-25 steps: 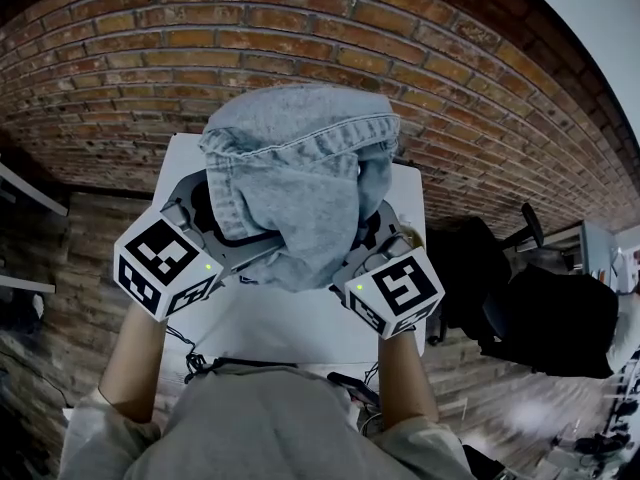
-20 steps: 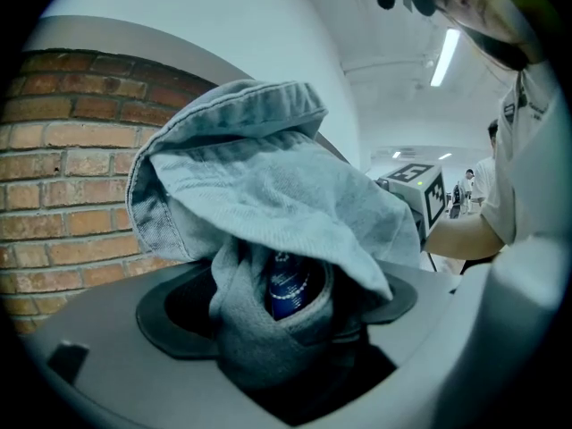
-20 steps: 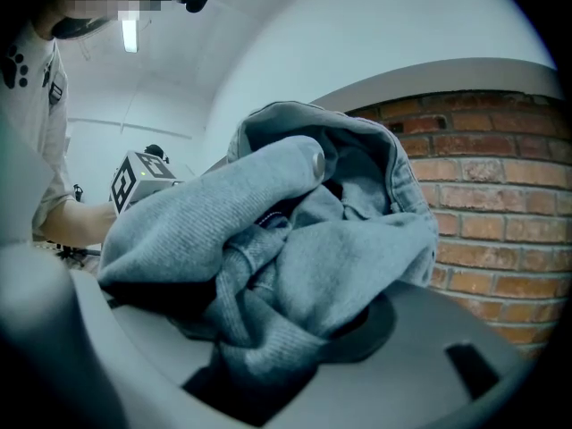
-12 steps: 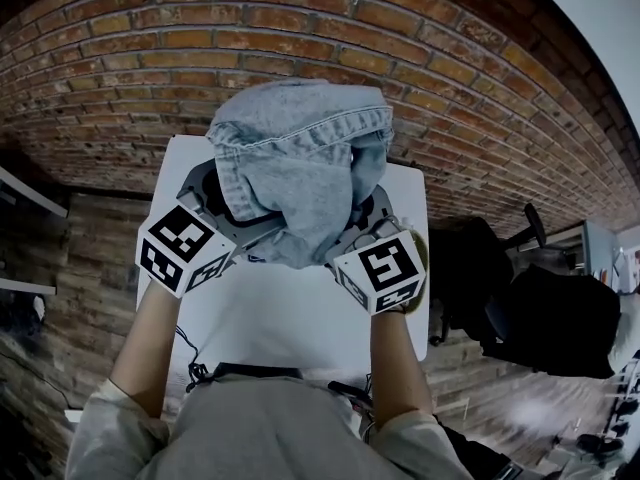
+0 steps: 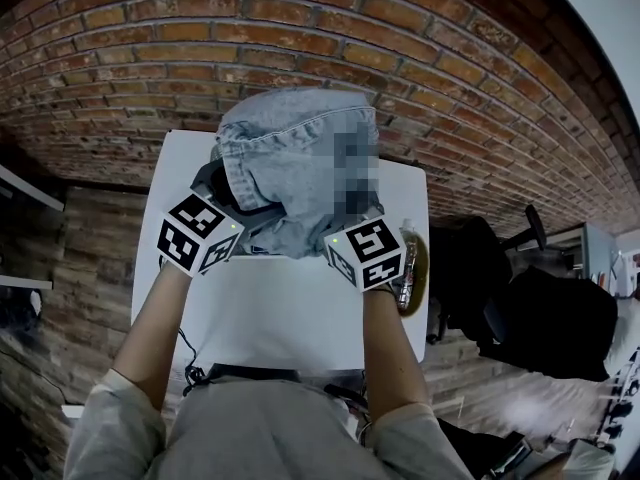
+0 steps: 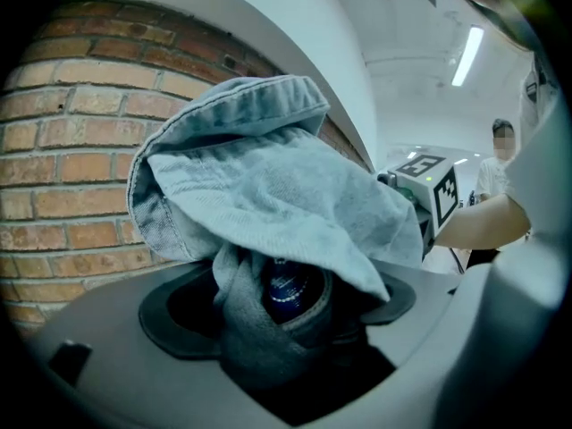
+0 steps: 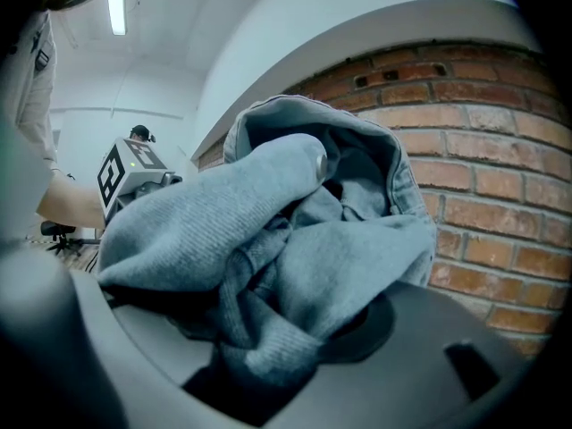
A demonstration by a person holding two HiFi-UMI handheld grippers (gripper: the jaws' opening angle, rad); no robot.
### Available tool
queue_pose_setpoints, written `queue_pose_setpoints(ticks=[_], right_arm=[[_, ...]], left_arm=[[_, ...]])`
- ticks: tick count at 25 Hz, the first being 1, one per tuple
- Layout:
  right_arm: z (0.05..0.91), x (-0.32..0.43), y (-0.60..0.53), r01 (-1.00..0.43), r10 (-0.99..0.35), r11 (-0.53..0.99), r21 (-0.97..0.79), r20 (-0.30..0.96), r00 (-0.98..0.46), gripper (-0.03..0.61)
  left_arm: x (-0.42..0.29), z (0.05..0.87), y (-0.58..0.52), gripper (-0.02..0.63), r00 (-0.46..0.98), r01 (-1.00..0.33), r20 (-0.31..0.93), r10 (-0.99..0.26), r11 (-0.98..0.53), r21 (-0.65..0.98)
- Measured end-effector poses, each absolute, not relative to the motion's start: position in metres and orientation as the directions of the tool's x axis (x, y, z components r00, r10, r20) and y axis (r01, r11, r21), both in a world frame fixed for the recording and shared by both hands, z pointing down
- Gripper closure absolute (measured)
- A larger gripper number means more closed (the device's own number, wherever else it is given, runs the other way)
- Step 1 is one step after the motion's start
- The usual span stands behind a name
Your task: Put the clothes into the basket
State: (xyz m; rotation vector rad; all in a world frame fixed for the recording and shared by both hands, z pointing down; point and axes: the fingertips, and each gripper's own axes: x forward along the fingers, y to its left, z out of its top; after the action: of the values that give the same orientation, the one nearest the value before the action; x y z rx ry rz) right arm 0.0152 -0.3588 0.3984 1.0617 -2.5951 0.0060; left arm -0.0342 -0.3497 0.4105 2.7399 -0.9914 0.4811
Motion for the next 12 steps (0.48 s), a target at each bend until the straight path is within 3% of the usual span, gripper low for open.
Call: queue_pose_setpoints(ticks=[12], right_arm=[[0.47, 0.023, -0.381, -0.709, -0.605, 0.703, -0.05, 0.483, -0.633, 0.334]], left_arm=[[-0.029, 0.476, -0.366, 0.195, 0.666, -0.695, 0.528, -0.526, -0.696, 0.183]])
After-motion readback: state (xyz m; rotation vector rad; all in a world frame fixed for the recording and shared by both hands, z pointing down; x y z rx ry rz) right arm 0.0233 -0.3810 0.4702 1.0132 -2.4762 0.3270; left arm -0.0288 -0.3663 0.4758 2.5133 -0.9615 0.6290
